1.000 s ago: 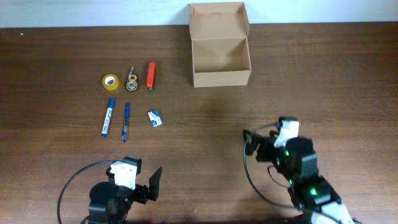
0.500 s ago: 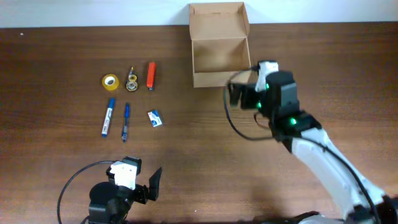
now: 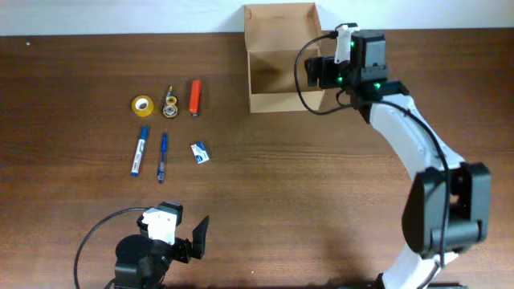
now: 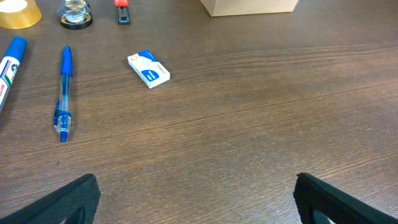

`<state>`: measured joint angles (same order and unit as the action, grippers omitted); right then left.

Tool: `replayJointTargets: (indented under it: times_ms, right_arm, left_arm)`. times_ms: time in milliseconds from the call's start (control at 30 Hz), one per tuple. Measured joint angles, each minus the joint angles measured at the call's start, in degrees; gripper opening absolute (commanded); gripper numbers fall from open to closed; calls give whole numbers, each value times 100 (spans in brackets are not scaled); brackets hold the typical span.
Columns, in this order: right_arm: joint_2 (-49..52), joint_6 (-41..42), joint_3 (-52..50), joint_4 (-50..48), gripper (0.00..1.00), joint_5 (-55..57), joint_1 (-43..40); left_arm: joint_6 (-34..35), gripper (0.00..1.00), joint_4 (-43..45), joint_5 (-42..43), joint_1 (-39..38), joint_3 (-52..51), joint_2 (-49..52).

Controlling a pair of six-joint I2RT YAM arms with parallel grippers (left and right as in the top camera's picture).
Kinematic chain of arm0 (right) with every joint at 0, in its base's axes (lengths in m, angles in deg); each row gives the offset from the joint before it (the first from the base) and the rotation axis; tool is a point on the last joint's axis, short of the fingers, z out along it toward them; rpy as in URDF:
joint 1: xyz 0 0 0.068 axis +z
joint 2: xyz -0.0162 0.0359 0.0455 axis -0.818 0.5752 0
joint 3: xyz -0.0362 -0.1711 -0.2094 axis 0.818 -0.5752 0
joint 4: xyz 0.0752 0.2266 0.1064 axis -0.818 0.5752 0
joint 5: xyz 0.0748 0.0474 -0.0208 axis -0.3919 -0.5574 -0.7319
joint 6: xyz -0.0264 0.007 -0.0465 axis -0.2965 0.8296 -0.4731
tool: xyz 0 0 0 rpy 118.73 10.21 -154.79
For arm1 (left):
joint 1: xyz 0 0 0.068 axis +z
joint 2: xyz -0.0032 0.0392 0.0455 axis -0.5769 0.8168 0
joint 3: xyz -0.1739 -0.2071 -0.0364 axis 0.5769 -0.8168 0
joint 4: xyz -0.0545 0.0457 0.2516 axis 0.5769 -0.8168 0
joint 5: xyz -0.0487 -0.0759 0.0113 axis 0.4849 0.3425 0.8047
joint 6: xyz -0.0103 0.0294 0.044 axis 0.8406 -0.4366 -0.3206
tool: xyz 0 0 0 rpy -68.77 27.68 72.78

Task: Pack container
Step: 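Move the right gripper to the box's right wall near the lid, then push the cardboard box leftward and straighten it with the right gripper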

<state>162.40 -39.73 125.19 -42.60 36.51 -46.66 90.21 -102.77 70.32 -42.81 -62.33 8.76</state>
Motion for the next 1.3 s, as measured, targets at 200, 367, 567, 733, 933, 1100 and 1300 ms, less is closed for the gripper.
replayJointTargets:
  times_ms: [200, 367, 567, 733, 933, 1100, 1300]
  right_arm:
    - [726, -116, 321, 7, 77, -111, 0]
    - [1117, -208, 321, 48, 39, -140, 0]
    - [1158, -190, 332, 140, 4, -190, -4]
    - [1113, -175, 431, 586, 4, -212, 7]
    - [579, 236, 428, 1827, 4, 7, 74]
    - [-98, 623, 426, 2747, 4, 328, 251]
    - [-1106, 975, 428, 3633, 4, 787, 767]
  left_arm:
    - [0, 99, 0, 0, 0, 0, 0]
    - [0, 99, 2, 0, 0, 0, 0]
    - [0, 99, 0, 0, 0, 0, 0]
    - [0, 99, 0, 0, 0, 0, 0]
    - [0, 99, 0, 0, 0, 0, 0]
    - [0, 99, 0, 0, 0, 0, 0]
    - [0, 99, 2, 0, 0, 2, 0]
